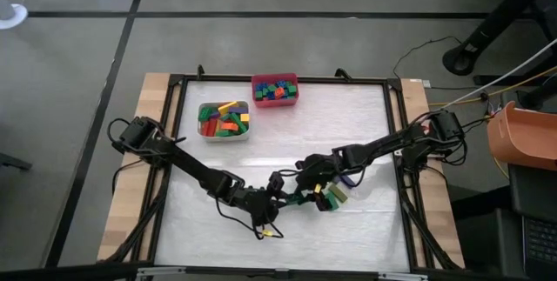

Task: Sort blocks by size
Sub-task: Put the large green game piece into the white bin

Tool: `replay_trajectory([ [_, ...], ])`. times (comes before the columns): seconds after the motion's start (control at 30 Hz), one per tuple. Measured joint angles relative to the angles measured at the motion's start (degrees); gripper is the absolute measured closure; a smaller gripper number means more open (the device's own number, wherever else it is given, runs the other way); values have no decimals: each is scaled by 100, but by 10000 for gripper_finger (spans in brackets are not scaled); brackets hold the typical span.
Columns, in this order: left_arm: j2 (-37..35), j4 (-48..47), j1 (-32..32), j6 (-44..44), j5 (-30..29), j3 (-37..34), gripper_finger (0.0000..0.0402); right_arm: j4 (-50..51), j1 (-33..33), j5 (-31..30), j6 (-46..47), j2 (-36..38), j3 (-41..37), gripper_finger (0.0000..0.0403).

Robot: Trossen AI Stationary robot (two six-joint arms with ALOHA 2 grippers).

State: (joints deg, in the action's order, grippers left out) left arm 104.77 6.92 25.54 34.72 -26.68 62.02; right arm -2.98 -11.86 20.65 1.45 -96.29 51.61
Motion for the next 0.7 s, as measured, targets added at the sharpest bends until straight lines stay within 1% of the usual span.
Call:
replay_trajectory([
  [0.37,-4,-45,-2,-42,-22,0,274,-18,37,60,164,0,-4,244],
  [0.53,-4,-72,-4,-416,-37,0,274,-39,102,59,164,0,-7,244],
  [0.7,-4,-97,-2,-470,-41,-1,274,-145,107,41,218,-1,-12,244],
])
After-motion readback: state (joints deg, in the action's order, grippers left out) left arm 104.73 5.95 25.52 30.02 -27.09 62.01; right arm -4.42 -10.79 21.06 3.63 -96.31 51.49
